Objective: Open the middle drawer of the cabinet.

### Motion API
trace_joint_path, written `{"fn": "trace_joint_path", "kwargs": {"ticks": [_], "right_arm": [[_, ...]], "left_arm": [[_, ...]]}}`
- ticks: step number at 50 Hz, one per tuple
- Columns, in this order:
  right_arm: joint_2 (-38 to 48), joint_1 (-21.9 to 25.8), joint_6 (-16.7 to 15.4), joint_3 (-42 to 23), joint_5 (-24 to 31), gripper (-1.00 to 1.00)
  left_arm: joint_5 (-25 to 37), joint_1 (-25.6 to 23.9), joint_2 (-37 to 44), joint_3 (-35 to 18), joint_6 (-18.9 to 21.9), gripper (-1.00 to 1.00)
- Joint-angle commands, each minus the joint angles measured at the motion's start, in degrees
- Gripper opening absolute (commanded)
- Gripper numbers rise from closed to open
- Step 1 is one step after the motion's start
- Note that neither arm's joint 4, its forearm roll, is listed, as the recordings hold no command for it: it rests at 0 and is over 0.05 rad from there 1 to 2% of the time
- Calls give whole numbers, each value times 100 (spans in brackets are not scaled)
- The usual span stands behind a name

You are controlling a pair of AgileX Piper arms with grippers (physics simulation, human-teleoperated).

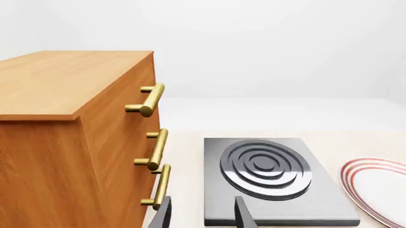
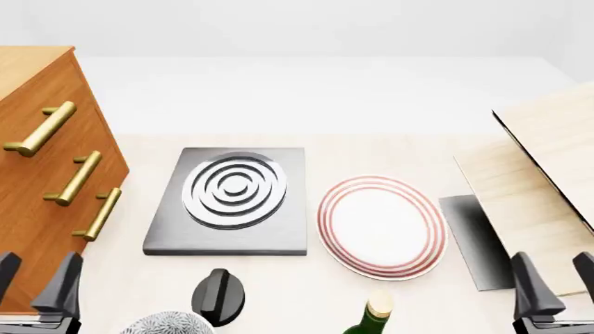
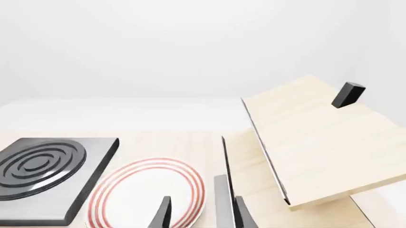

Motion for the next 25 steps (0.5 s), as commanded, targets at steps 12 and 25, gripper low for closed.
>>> {"fn": "trace_joint_path", "kwargs": {"ticks": [12,25], "right_arm": [[197,31,41,4,-122,100],[229,29,42,4,-154,100]], "left_arm": [[33,26,44,-2,152,100],[40,13,-7,-2,237,100]]}}
